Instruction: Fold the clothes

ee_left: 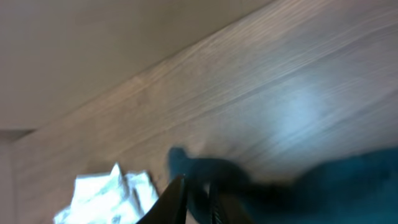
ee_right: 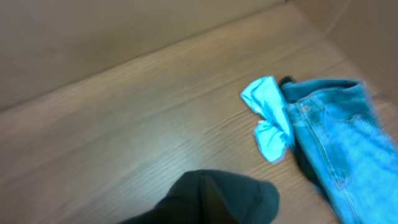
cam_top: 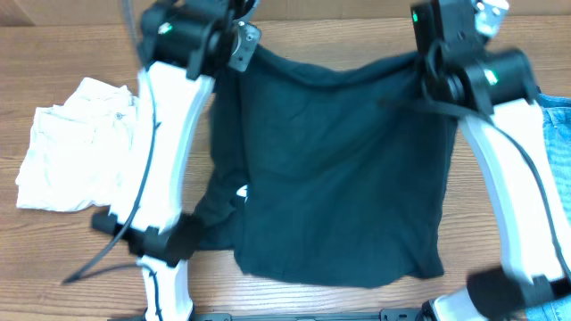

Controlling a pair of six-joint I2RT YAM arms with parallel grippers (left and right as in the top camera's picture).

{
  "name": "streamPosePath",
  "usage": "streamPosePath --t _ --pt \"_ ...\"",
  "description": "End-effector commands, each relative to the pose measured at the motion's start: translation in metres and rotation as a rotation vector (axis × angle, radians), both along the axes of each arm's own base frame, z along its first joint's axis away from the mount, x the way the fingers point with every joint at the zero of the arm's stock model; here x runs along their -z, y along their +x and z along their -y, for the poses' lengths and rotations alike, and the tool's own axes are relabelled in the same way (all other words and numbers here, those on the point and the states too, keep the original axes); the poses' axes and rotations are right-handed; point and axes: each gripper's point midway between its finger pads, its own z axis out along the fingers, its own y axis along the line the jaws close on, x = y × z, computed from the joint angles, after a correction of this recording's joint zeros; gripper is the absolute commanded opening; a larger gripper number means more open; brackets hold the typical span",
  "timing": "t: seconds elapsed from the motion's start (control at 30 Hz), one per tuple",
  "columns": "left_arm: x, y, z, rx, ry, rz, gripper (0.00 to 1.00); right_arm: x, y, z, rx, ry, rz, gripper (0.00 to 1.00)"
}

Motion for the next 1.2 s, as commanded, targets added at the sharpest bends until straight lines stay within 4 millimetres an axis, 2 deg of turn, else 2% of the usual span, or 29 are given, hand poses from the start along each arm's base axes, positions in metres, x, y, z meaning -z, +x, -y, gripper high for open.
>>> streamPosePath --t 0.0,0.03,0.1,0.13,0.17,0.2,0.23,0.27,0.33,0.4,0.5,0.53,0.6,0.7,0.77,0.83,0.9,0.97,1.07,1.17 --pt "0.052 0.055 -0.027 -0.081 0.031 -0.029 0.52 0.053 0.071 0.029 -0.084 0.043 -0.050 0.60" --pt "0.058 0.059 -0.036 -0.113 0.020 -0.036 0.61 0.062 0.081 0.037 -0.103 0.052 -0.059 0.74" --pt "0.058 0.058 -0.054 -0.143 0.020 -0.048 0.73 0.067 0.081 0.059 -0.060 0.058 -0.067 0.80" --pt "0.052 0.054 -0.062 -0.158 0.020 -0.047 0.75 0.065 0.076 0.069 -0.040 0.061 -0.073 0.86" --pt "0.039 0.046 -0.072 -0.170 0.004 -0.036 0.77 0.063 0.068 0.077 -0.031 0.082 -0.089 0.92" --pt "0.030 0.039 -0.074 -0.161 -0.024 -0.033 0.81 0.062 0.061 0.078 -0.036 0.109 -0.106 0.93" --pt "0.022 0.032 -0.073 -0.149 -0.046 -0.033 0.85 0.063 0.054 0.078 -0.044 0.135 -0.125 0.93" --pt "0.012 0.021 -0.073 -0.139 -0.068 -0.034 0.99 0.064 0.045 0.076 -0.056 0.168 -0.149 0.93" --pt "-0.004 0.000 -0.065 -0.094 -0.125 -0.042 1.00 0.067 0.031 0.065 -0.092 0.243 -0.193 0.94" --pt "-0.023 -0.016 -0.049 -0.022 -0.214 -0.030 1.00 0.070 0.020 0.050 -0.139 0.321 -0.232 0.94" --pt "-0.033 -0.032 -0.027 0.069 -0.321 -0.053 1.00 0.078 0.004 0.034 -0.174 0.402 -0.300 0.95" --pt "-0.025 -0.035 -0.027 0.054 -0.328 -0.088 1.00 0.080 0.000 0.032 -0.177 0.416 -0.320 0.96" --pt "0.009 -0.038 -0.030 -0.008 -0.331 -0.221 1.00 0.083 -0.006 0.029 -0.178 0.430 -0.343 0.96" --pt "0.074 -0.038 -0.029 -0.058 -0.304 -0.437 0.89 0.084 -0.010 0.029 -0.176 0.435 -0.362 0.97" --pt "0.122 -0.036 -0.028 -0.106 -0.289 -0.575 0.87 0.085 -0.012 0.029 -0.174 0.437 -0.371 0.97" --pt "0.181 -0.036 -0.029 -0.180 -0.270 -0.735 0.88 0.086 -0.015 0.028 -0.182 0.433 -0.384 0.97" --pt "0.220 -0.037 -0.031 -0.207 -0.239 -0.831 0.86 0.086 -0.016 0.028 -0.181 0.434 -0.390 0.97" --pt "0.251 -0.037 -0.039 -0.235 -0.183 -0.890 0.81 0.086 -0.016 0.028 -0.181 0.434 -0.390 0.97" --pt "0.277 -0.040 -0.052 -0.277 -0.122 -0.939 0.78 0.086 -0.016 0.028 -0.181 0.434 -0.390 0.97" --pt "0.289 -0.042 -0.058 -0.287 -0.116 -0.974 0.76 0.086 -0.015 0.028 -0.181 0.433 -0.386 0.97"
